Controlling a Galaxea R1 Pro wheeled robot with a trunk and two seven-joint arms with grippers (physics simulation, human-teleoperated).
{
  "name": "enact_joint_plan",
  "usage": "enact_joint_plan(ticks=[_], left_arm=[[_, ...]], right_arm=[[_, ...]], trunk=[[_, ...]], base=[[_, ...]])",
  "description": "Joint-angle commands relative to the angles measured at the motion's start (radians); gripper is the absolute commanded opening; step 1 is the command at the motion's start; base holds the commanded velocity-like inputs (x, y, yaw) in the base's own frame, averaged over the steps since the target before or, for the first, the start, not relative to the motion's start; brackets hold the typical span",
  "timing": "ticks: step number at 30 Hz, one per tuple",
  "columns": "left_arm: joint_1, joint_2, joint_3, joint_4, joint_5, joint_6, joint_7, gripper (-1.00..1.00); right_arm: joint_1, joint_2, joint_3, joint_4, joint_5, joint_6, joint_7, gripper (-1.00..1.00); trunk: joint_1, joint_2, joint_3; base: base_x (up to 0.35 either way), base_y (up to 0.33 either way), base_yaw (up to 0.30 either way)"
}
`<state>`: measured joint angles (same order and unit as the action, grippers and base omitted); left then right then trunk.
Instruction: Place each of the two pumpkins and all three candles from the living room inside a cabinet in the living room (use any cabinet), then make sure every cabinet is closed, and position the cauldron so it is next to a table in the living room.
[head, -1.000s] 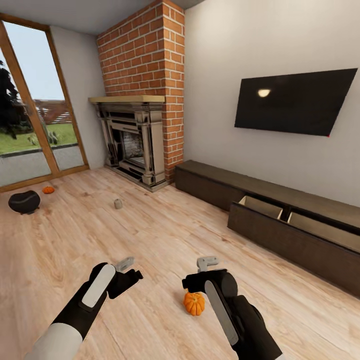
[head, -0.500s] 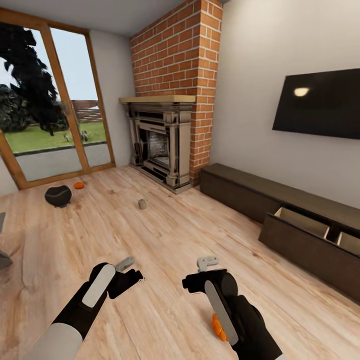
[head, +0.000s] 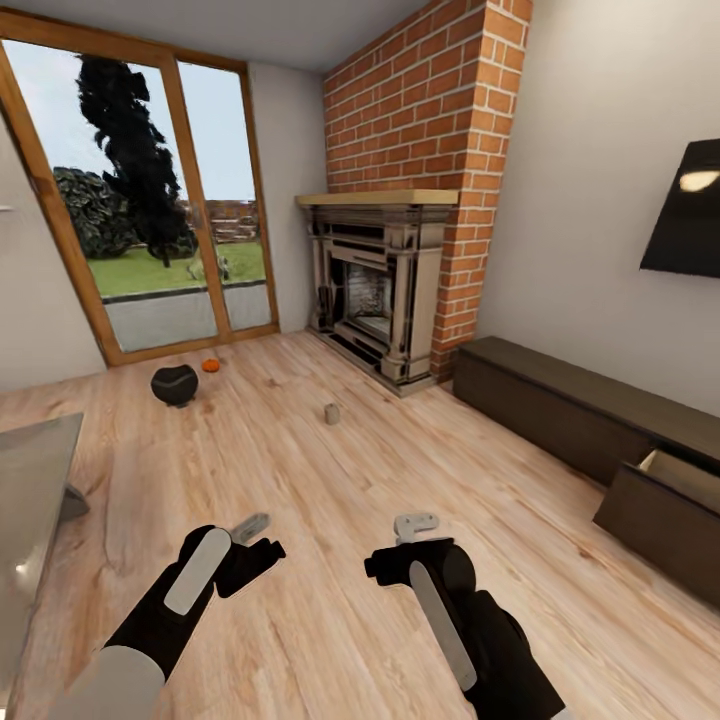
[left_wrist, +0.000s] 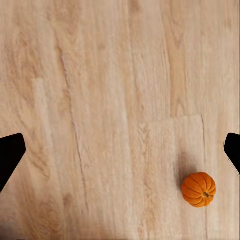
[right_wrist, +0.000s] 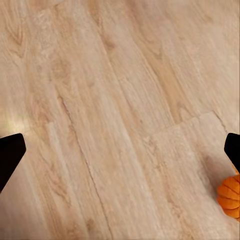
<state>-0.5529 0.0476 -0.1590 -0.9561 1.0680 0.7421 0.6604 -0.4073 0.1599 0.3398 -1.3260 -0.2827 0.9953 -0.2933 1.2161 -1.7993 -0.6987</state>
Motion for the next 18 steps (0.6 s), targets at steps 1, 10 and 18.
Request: enact_joint_plan(ticks=[1,10,18], left_arm=[[-0.001,0.001,-0.004,-0.001,0.01,-0.001,0.01,1.0],[-0.001,0.002,-0.004,-0.007,0.01,-0.001,0.01,1.0],[0.0,0.002,-0.01,-0.052,0.01,-0.001,0.01,1.0]], right_arm=[[-0.001,0.0,0.001,-0.001,-0.01,0.003,-0.01,1.0],[-0.001,0.0,0.001,-0.006,-0.012,0.003,-0.009,1.0],[-0.001,0.0,0.001,-0.01,-0.013,0.002,-0.006,1.0]], trunk=[[0.0,0.0,-0.001],[0.0,0.0,-0.001],[0.0,0.0,-0.001]], base=[[0.279,0.189,0.273],[0.289,0.179,0.258],[0.324,0.105,0.04]])
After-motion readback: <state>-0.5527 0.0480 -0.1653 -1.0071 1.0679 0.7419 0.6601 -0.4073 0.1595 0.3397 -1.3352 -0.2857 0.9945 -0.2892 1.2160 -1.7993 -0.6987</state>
